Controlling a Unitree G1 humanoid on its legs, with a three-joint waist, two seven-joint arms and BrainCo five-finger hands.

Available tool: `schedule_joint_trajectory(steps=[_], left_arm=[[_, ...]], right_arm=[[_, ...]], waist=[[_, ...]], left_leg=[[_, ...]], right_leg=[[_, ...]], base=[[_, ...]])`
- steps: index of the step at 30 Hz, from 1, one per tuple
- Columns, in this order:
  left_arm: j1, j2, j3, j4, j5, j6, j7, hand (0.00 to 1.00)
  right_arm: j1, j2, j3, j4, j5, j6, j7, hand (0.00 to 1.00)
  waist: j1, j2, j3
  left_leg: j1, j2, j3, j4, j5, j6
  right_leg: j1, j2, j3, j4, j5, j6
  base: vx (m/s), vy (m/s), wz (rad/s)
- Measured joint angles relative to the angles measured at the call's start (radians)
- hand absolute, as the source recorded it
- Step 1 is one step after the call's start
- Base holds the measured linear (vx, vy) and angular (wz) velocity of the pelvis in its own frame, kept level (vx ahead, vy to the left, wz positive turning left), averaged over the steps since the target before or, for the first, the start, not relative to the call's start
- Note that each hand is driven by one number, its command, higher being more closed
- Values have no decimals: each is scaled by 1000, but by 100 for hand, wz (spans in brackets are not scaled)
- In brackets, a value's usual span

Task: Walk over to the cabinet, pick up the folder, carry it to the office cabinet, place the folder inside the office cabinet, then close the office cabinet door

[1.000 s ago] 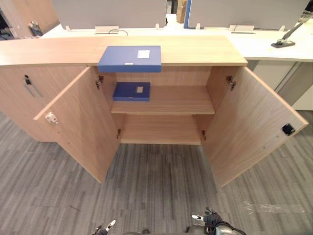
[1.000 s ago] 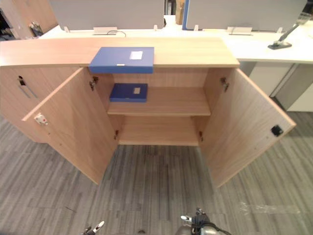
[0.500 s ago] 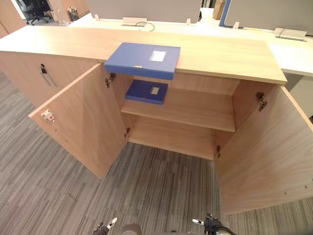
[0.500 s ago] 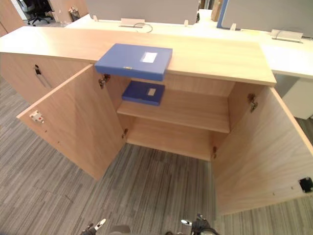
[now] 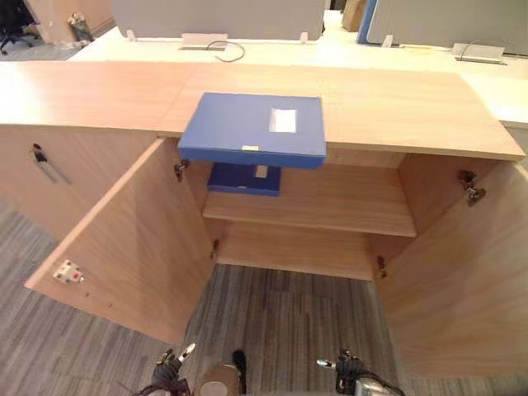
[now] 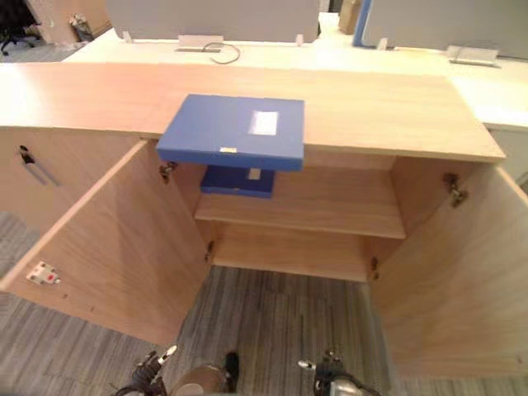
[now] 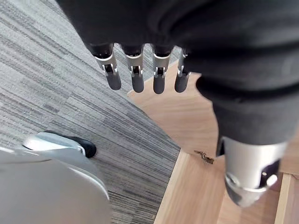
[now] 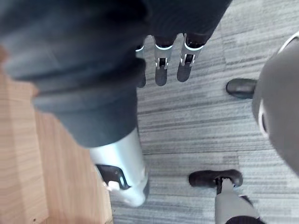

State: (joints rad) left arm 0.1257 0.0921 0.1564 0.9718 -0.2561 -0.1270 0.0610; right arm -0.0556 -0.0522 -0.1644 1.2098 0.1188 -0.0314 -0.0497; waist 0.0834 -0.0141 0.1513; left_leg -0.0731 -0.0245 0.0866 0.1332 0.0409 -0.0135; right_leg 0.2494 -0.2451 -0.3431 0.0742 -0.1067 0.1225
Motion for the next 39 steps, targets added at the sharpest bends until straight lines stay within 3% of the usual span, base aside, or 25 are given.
schedule_joint_trajectory(steps=[4, 7, 10, 11, 13, 16, 17, 21, 24, 33, 39], left_arm=[[0, -3, -38, -1, 3, -2, 0, 0], [4, -36, -74, -6, 4, -5, -3, 0], [7, -52, -120, -35, 13, -9, -13, 0], [7, -51, -128, -35, 16, -9, -13, 0], [7, -48, -140, -38, 13, -9, -12, 0], [7, -32, -154, -30, -14, -9, -12, 0], [7, -17, -163, -30, -19, -10, -12, 0], [18, -36, -148, -29, -52, -10, -18, 0], [23, -33, -140, -41, -131, -6, -41, 0], [77, -31, -198, -262, -461, 30, -141, 0], [143, -23, -214, -757, -599, 20, -149, 0]], right_arm=[[24, -13, -10, 3, -23, 12, 0, 0], [48, -52, -10, 1, -27, 23, 0, 0], [48, -53, -11, -24, -26, 24, 0, 0], [46, -51, -11, -29, -24, 24, -1, 0], [27, -44, -10, -37, -18, 24, -2, 0], [23, -38, -8, -36, -4, 20, -4, 0], [33, -31, -8, -34, 12, 20, -7, 0], [32, -40, 11, -18, 18, 13, -11, 0], [32, -35, 10, -17, 18, 12, -11, 0], [-32, -9, 92, -18, 18, 9, -7, 0], [-61, 7, 168, -16, -11, 9, 3, 0]], waist=[[-7, 17, -14], [-9, 54, -34], [-14, 56, -36], [-16, 56, -36], [-21, 62, -30], [-33, 60, -23], [-35, 39, -17], [-35, 53, -34], [-29, 49, -36], [-23, 36, -45], [-13, 15, -46]], left_leg=[[63, -60, 22, -107, 27, 26], [120, -97, 43, -165, 21, 28], [163, -126, 79, -187, 17, 45], [164, -126, 81, -187, 15, 50], [161, -104, 83, -191, 13, 54], [173, -51, 64, -187, 11, 46], [187, -55, 52, -190, 11, 39], [177, 1, 31, -220, 33, 2], [156, 31, 12, -220, 40, 2], [157, 64, 19, -220, 24, -21], [160, 58, 40, -221, 21, -25]], right_leg=[[-7, -71, 8, 16, 19, 31], [-78, -144, 10, 192, 12, 39], [-134, -239, -110, 365, 2, 19], [-140, -243, -132, 372, -1, 17], [-164, -198, -147, 349, -22, 36], [-205, -50, -99, 278, -52, 31], [-192, -32, -106, 234, -37, -18], [-159, 58, -135, 103, -17, -36], [-154, 101, -155, 60, -6, -50], [-121, 151, -142, 0, 2, -63], [-120, 146, -113, -14, 14, -80]], base=[[108, 153, -20], [104, 280, -20], [64, 251, -21], [34, 146, -25], [17, 59, -17], [-28, -113, 12], [-60, -153, 33], [-1, -162, 9], [36, -164, 13], [61, -76, -1], [-15, 15, -8]])
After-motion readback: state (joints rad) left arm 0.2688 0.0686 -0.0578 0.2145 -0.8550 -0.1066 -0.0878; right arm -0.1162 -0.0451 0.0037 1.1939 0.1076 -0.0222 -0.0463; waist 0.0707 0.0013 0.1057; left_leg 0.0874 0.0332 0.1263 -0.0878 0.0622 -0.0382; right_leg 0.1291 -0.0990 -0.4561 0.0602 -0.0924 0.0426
